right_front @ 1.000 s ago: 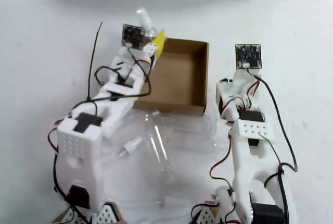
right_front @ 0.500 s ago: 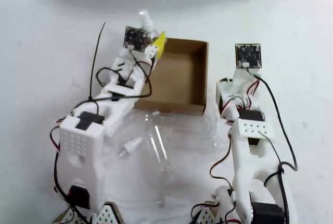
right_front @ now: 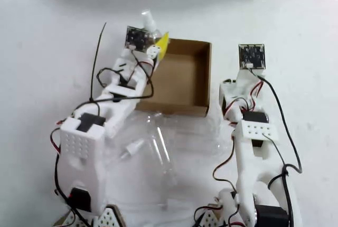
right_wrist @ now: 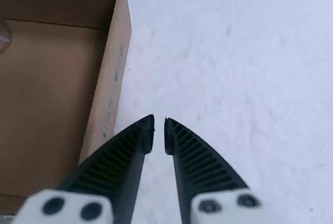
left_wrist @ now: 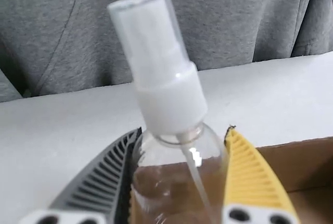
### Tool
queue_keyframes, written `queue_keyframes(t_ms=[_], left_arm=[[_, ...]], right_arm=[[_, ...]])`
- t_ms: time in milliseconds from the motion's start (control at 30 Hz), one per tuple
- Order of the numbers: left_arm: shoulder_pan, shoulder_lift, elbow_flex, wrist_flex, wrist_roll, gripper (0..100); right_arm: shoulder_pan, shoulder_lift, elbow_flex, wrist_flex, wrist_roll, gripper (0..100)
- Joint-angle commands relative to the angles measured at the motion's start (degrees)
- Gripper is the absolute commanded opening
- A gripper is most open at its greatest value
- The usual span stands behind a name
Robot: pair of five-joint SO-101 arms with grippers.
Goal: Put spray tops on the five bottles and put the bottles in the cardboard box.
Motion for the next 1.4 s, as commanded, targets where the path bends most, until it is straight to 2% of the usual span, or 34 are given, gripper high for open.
queue_keyframes(t_ms=[0, 200, 500, 867, 1233, 1367], left_arm=[[0.3, -1.1, -2.8, 1.1, -0.4, 20], [0.4, -1.2, -1.8, 1.1, 0.2, 29], [0.3, -2.9, -0.8, 1.1, 0.2, 29], [1.5, -16.0, 11.2, 1.2, -0.1, 29], [-0.4, -35.6, 21.6, 19.5, -0.4, 29], [-0.1, -43.2, 26.2, 25.1, -4.6, 29]], right_arm=[[-0.4, -0.2, -3.1, -0.8, 0.7, 1.8], [-1.3, -0.2, -2.9, -0.8, 3.0, 1.7], [-1.4, -0.2, -2.9, -0.8, 3.3, 1.7], [-1.5, -0.2, -3.0, -0.8, 3.4, 1.7], [-1.5, -0.2, -2.8, -0.8, 3.4, 1.7], [-1.5, -0.1, -2.7, -0.7, 3.4, 1.7]])
